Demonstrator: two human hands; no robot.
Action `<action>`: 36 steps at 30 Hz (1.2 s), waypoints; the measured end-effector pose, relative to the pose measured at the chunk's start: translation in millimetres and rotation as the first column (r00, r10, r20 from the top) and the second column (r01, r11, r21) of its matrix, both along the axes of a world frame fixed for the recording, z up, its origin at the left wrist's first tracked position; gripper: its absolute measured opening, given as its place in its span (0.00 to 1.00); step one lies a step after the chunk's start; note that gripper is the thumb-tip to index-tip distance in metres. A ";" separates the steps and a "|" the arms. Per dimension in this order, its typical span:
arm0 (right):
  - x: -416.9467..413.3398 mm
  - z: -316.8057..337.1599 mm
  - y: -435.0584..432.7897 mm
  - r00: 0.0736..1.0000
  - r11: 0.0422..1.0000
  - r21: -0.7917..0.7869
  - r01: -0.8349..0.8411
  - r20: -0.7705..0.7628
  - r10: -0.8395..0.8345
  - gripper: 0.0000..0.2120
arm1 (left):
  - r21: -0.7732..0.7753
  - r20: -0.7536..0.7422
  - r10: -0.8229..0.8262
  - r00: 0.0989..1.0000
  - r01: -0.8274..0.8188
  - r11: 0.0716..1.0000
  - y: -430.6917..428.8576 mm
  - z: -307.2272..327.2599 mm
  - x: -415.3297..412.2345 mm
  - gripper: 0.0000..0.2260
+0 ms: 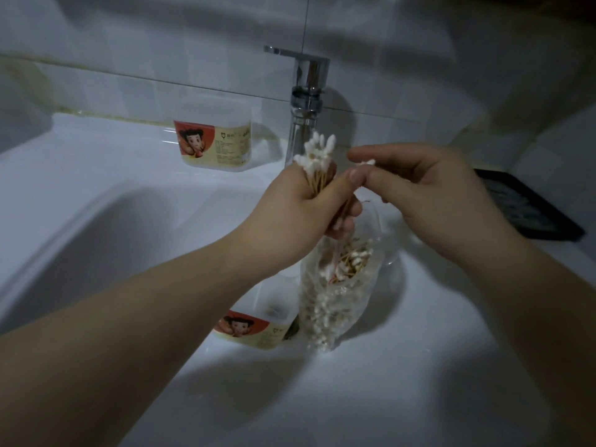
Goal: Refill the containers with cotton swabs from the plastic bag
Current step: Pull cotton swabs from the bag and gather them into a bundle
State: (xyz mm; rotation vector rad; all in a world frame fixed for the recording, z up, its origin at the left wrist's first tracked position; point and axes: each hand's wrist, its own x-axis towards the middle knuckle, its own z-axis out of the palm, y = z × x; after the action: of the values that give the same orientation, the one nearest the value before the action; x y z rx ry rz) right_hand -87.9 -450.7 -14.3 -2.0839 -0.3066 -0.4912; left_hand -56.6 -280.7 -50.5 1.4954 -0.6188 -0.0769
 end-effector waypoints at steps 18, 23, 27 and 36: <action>-11.7 3.7 1.2 0.885 0.801 -0.412 -0.435 -0.359 0.296 0.22 | 0.062 -0.082 0.177 0.981 -0.172 0.983 0.8 -8.2 11.9 0.16; -11.0 0.0 1.6 0.865 0.735 -0.493 -0.466 -0.426 0.263 0.20 | 0.082 -0.088 0.202 0.975 -0.195 0.977 -1.7 -13.0 13.5 0.18; -7.6 -7.5 6.1 0.899 0.747 -0.516 -0.418 -0.356 0.257 0.12 | 0.070 -0.082 0.199 0.977 -0.193 0.979 -1.8 -10.6 11.0 0.19; -5.8 2.8 2.1 0.983 0.947 -0.264 -0.184 -0.042 0.179 0.08 | 0.032 -0.001 0.299 0.954 -0.299 0.954 2.8 0.2 8.1 0.20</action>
State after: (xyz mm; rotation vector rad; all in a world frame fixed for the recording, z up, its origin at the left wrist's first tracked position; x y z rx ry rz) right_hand -93.7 -448.6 -11.6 -2.2909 -0.5763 -0.3342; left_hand -48.5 -277.9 -50.3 1.6034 -0.3818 0.1442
